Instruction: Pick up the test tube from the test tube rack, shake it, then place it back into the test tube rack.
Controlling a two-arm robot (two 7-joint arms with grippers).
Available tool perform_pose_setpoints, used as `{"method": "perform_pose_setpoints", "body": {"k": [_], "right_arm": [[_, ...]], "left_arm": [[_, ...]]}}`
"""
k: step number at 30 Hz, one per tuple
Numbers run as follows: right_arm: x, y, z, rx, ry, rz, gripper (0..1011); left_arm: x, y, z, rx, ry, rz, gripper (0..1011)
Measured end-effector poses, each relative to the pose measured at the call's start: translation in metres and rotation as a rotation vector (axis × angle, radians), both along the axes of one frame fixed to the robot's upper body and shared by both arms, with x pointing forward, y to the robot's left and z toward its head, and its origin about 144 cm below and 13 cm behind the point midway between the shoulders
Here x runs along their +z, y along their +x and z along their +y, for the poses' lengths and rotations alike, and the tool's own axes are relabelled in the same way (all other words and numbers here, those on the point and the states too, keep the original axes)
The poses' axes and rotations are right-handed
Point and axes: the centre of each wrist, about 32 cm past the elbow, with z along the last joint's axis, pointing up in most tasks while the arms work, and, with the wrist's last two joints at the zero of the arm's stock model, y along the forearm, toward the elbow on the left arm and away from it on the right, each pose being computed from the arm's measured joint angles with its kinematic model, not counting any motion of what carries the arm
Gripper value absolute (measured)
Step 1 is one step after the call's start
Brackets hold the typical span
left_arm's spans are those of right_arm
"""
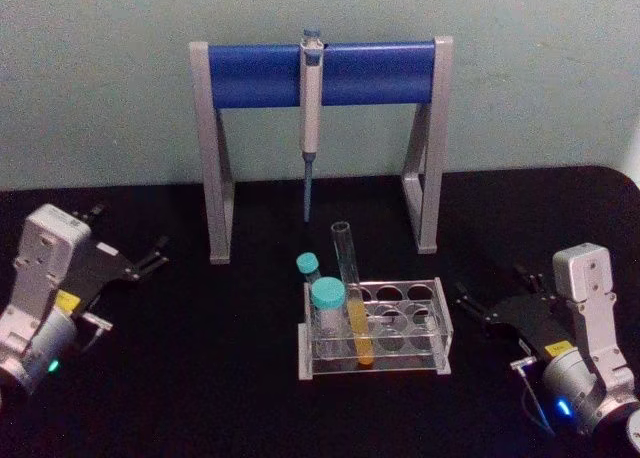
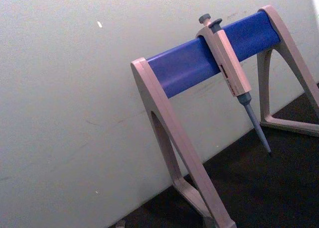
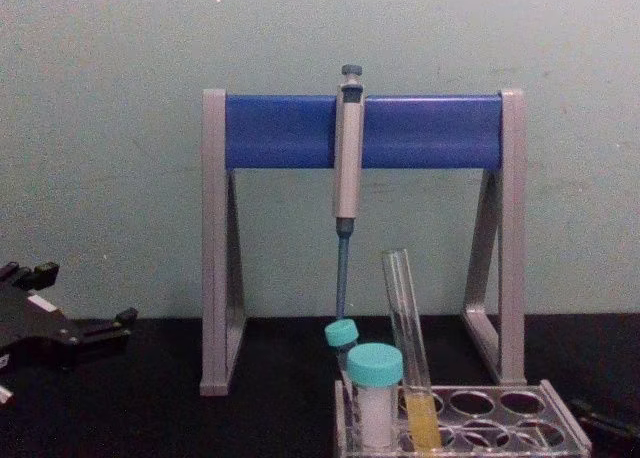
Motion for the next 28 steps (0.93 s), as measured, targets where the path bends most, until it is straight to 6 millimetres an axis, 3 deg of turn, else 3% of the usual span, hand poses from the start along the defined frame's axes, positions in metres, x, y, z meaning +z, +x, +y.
{"method": "perform_pose_setpoints", "body": {"k": [28], "right_arm": [[0.0001, 0.0000, 0.0000, -0.001, 0.001, 0.000, 1000]], "left_arm": [[0.0000, 0.0000, 0.0000, 0.000, 0.000, 0.000, 1001]]}}
